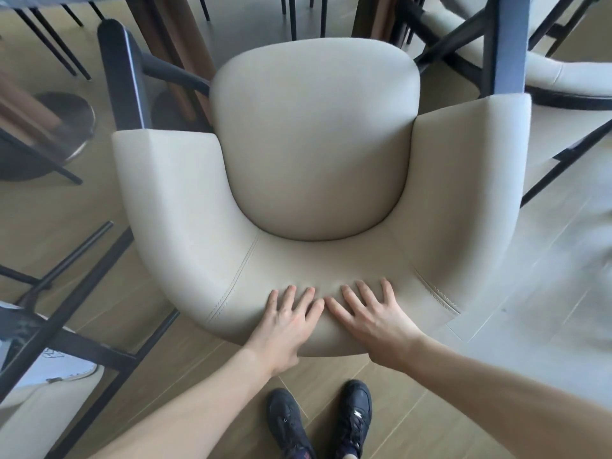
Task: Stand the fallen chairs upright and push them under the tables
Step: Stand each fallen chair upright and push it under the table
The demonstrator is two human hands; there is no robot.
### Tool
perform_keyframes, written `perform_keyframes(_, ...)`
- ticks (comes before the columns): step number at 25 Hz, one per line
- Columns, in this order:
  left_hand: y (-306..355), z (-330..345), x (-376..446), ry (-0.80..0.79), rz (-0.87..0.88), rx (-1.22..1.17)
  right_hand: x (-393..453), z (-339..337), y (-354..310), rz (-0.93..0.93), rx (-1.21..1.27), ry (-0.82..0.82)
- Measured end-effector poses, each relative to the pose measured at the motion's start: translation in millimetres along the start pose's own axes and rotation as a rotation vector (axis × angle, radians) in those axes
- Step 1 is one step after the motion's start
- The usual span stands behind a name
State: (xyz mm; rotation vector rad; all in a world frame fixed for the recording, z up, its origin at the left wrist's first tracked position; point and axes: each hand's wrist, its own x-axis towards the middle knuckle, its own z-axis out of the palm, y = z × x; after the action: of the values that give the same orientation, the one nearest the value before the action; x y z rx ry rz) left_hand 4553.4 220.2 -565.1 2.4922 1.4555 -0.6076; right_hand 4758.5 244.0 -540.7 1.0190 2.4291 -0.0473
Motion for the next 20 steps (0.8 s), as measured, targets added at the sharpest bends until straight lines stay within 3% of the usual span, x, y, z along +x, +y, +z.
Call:
perform_keyframes(15, -55, -55, 19, 0.061, 0.07, -0.013, 23, -80, 43, -0.074, 0.002, -0.01)
perform_keyframes(20, -84, -68, 19, 0.147, 0.118, -0.048, 38, -103, 51, -0.074, 0.006, -0.018)
